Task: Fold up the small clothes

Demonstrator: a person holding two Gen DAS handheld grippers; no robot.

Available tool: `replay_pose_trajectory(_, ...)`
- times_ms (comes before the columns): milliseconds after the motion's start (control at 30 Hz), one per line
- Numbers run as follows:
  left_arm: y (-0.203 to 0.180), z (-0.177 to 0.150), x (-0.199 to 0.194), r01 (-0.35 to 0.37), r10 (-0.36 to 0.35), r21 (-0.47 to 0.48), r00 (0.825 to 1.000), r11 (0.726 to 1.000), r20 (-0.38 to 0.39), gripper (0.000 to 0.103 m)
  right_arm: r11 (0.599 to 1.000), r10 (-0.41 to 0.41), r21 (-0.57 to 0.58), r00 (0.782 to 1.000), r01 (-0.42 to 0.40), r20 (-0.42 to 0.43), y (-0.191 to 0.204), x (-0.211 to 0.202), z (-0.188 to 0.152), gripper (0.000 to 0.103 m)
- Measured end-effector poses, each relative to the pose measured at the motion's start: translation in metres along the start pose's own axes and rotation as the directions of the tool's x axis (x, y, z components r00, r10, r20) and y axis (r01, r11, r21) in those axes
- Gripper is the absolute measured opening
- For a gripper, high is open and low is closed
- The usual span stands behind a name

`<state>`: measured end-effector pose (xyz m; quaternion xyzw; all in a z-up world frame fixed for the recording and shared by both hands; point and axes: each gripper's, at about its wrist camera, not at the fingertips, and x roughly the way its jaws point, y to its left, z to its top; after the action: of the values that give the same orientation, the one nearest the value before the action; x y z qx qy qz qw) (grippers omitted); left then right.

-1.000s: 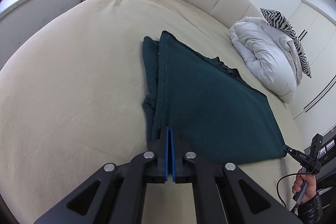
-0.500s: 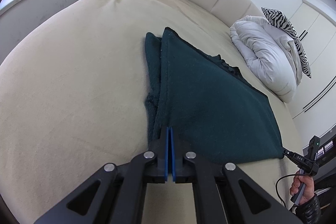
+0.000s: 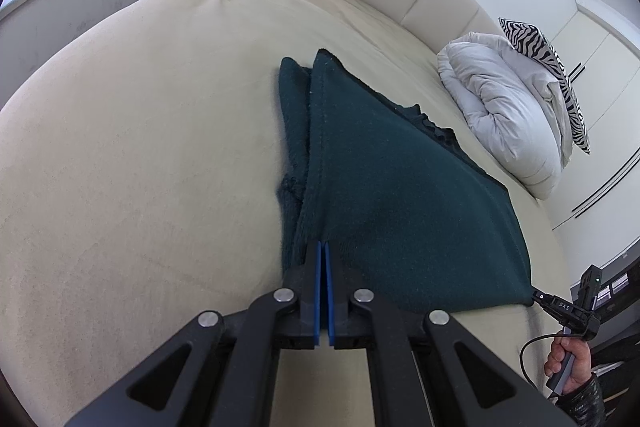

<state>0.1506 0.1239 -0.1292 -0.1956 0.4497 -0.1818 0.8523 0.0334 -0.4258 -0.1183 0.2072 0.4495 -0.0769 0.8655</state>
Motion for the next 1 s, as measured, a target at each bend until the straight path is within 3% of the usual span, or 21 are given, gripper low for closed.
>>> replay_pose_trajectory(833,-0.0037,-0.0057,-0.0001,-0.025,0.025,-0.009,1.0,1.0,0.008,0.005,1.0,-0.015,-0.01,1.0,0.015,-0.01,0.0007,0.0044,-0.0011,0.005)
replay_pose_trajectory(1000,0.0022,-0.0025,-0.0043,0.019,-0.018,-0.048,1.0,0.999,0.006,0.005,1.0,-0.017,0.016,1.0,0.017,0.003,-0.0002,0.004,-0.0035,0.005)
